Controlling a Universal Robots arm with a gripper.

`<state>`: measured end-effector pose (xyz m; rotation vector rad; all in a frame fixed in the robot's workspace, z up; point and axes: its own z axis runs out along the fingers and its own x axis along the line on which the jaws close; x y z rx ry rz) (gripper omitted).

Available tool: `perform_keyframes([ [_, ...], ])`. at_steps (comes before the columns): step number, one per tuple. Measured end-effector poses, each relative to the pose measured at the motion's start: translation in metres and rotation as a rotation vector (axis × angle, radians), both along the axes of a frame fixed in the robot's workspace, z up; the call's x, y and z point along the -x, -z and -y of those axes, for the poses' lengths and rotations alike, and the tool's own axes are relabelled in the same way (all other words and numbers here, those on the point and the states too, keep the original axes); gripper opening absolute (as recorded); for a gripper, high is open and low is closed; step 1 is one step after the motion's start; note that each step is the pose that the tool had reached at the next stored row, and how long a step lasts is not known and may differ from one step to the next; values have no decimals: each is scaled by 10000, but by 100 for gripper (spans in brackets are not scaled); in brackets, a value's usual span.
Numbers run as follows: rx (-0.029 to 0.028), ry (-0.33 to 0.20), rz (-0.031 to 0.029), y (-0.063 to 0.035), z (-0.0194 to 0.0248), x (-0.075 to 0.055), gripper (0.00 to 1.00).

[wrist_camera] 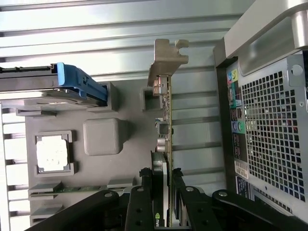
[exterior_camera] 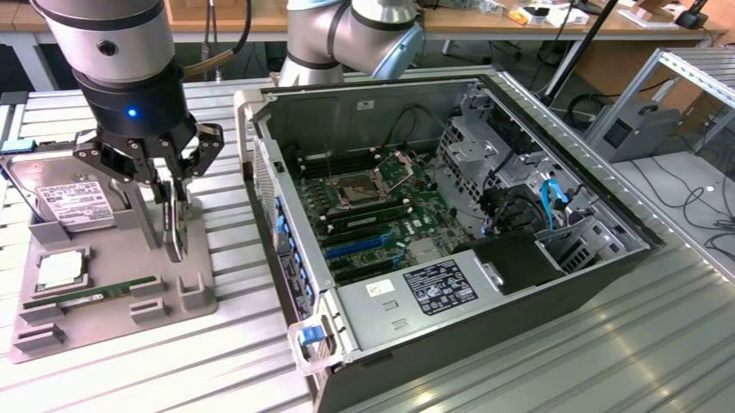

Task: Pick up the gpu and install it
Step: 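Pick up the gpu and move the gpu toward the slot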

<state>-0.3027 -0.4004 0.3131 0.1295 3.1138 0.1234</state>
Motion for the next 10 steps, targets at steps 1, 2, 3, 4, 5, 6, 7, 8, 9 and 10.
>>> perform_keyframes([
  [1, 0, 0, -1, -10, 0, 0, 27],
  [2, 0, 0, 0, -20, 0, 0, 27],
  [3, 6, -1, -1, -34, 0, -1, 27],
  [4, 52, -1, 0, -43, 0, -1, 27],
  [5, 106, -1, 0, -51, 0, 0, 27],
  [6, 147, -1, -1, -58, 0, 0, 27],
  [7, 186, 0, 0, -61, 0, 0, 27],
  [8, 254, -2, 1, -67, 0, 0, 27],
  [9, 303, -4, 0, -70, 0, 0, 27],
  [10, 349, -8, 0, -73, 0, 0, 27],
])
